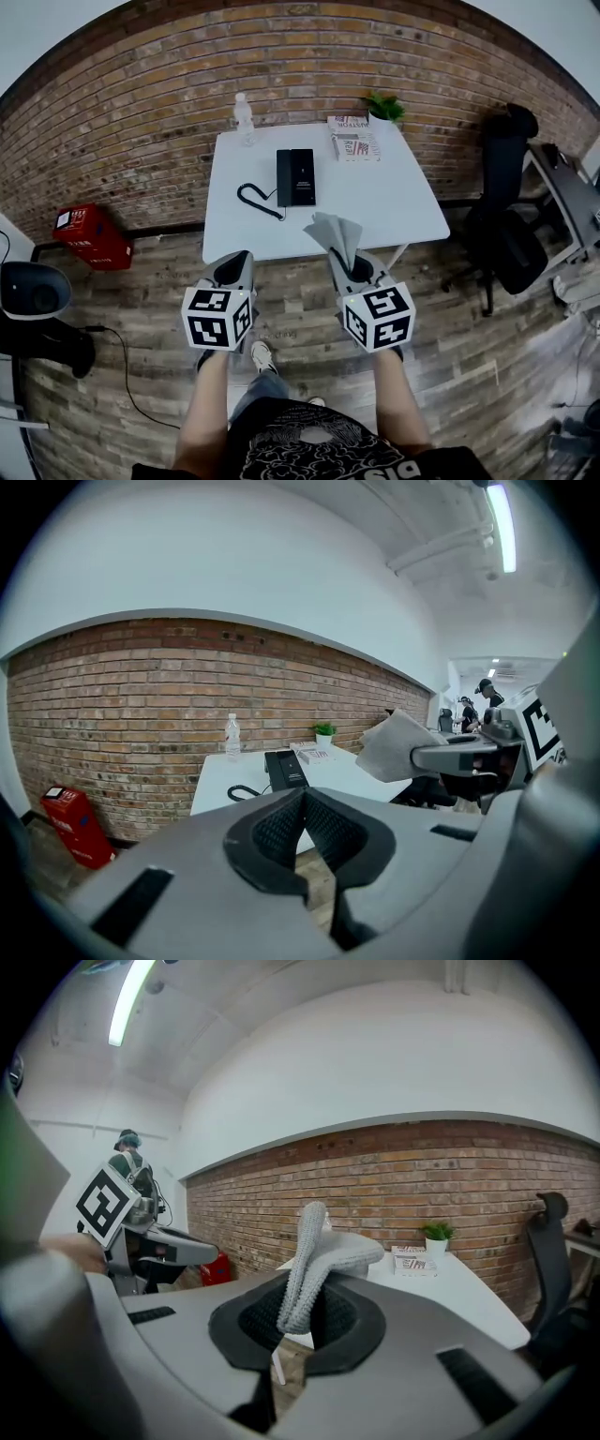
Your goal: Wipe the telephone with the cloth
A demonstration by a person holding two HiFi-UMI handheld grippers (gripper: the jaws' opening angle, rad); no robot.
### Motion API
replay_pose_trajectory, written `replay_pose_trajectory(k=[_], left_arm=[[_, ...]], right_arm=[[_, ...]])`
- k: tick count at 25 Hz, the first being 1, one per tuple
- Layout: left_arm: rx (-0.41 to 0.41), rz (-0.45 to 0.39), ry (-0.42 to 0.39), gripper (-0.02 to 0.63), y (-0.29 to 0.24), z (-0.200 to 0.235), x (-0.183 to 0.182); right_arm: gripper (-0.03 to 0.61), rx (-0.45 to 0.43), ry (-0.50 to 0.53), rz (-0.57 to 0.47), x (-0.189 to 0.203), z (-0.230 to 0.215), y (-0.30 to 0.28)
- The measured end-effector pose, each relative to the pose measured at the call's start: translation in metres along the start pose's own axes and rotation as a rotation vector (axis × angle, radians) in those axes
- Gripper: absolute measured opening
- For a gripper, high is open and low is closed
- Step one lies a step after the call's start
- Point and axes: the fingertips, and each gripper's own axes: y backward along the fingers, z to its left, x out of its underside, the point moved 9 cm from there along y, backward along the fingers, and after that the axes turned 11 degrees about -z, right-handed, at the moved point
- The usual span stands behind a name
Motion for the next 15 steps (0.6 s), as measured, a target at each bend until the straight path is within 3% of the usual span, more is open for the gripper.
replay_pose_trajectory(k=[15], left_arm=[[0.136, 0.047, 0.050, 0.006, -0.129, 0.119, -0.017]], right_arm=[[0.012, 0.118, 0.010, 0.101, -0.010, -0.019, -0.150]])
